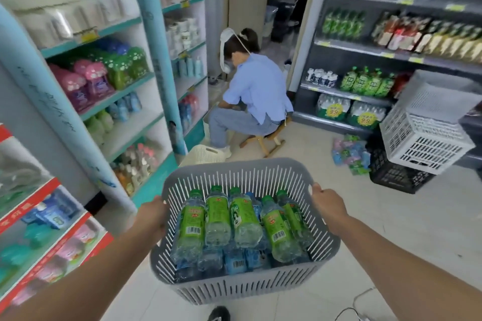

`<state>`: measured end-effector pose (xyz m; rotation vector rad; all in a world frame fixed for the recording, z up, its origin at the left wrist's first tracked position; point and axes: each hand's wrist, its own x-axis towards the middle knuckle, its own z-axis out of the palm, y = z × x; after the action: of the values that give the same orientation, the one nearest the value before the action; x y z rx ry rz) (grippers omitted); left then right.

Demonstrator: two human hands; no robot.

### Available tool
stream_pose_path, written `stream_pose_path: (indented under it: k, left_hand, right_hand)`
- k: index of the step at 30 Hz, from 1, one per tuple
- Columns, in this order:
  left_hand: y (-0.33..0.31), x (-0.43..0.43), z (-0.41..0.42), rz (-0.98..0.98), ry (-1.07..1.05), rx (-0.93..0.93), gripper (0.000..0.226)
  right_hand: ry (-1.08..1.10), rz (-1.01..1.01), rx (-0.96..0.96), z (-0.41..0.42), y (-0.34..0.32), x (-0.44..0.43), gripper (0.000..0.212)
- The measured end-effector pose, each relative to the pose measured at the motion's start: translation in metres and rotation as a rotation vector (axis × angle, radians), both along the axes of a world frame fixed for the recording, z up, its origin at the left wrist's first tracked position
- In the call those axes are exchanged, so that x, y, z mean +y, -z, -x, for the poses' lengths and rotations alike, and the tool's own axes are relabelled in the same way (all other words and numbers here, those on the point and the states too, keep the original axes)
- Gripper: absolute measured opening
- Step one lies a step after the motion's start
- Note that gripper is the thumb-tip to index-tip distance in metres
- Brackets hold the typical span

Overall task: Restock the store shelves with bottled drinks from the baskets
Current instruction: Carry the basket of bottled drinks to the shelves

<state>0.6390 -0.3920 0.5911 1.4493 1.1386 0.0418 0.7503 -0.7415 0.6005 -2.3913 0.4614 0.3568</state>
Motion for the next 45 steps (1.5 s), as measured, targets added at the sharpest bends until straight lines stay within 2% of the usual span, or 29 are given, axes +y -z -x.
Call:
stream_pose_path:
  k: [9,13,18,23,25,27,40,43,45]
  left_hand:
    - [-0.034,-0.117,-0.239,0.036,0.329,-0.081,0.034]
    - [-0.055,-0.188,-0.328,0.006,0.513,-0.090,0.028]
    - [-0.064,-0.285,-0.434,0.018,0.622,-0.095,0.030]
    - [-0.062,-0.381,-0.535,0.137,0.630,-0.083,0.030]
    - [-0.063,-0.419,-0.575,0.160,0.659,-0.103,0.037]
    - [-0.064,-0.457,-0.614,0.206,0.687,-0.099,0.025]
    - [-0.058,-0.710,-0.849,0.214,0.836,-0.039,0.038]
    - [-0.051,-0.767,-0.893,0.208,0.823,-0.032,0.028]
    - [-0.046,-0.805,-0.915,0.189,0.802,-0.018,0.035]
  right_hand:
    - [0.313,-0.008,-0.035,-0.133,-0.016,-0.129,0.062]
    - [0.422,-0.010,-0.040,-0.190,-0.026,-0.194,0.062]
    - [0.507,-0.004,-0.075,-0.268,-0.032,-0.287,0.060]
    - [0.554,0.031,-0.090,-0.345,-0.047,-0.381,0.057]
    - [0.583,0.044,-0.094,-0.373,-0.051,-0.418,0.056]
    - [0.620,0.053,-0.092,-0.401,-0.052,-0.455,0.058]
    - [0.804,-0.011,-0.060,-0.582,-0.034,-0.694,0.064]
    - [0.820,-0.021,-0.086,-0.623,-0.028,-0.752,0.067]
    - [0.795,-0.008,-0.087,-0.649,-0.025,-0.788,0.067]
